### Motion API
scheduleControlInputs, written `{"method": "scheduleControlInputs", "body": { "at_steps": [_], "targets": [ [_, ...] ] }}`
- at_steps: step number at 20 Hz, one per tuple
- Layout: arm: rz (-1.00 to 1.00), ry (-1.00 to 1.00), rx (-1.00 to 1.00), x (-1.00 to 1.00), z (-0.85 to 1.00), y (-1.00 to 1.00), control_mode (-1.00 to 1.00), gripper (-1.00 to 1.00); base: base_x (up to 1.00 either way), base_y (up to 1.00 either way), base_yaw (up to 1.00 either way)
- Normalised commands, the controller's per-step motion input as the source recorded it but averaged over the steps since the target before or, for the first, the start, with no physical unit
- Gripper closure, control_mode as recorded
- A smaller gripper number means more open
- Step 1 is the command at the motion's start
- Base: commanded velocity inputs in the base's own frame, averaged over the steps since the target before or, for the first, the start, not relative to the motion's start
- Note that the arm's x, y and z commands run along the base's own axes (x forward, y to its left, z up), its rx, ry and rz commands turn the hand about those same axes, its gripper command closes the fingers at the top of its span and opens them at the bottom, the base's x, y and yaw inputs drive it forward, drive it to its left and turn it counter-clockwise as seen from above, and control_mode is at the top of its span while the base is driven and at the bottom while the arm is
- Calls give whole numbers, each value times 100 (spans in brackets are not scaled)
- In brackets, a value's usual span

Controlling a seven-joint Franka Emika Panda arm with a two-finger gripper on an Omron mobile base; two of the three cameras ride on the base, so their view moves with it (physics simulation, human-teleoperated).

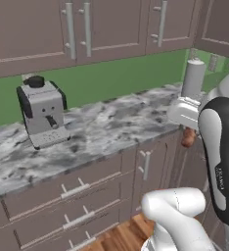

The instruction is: Retrieve the reheated potato from the microwave, then place the potato, cheese, and condiment on the cutting board.

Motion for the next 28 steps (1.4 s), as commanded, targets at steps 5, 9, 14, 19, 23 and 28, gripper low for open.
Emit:
{"method": "scheduleControlInputs", "body": {
  "at_steps": [5,9,14,19,23,28],
  "targets": [
    [0,0,0,0,0,0,100,100,11,0,-68],
    [0,0,0,0,0,0,100,100,6,0,-71],
    [0,0,0,0,0,0,100,100,12,0,-69],
    [0,0,0,0,0,0,100,100,18,0,-66],
    [0,0,0,0,0,0,100,100,43,0,-58],
    [0,0,0,0,0,0,100,100,67,0,-47]
  ]
}}
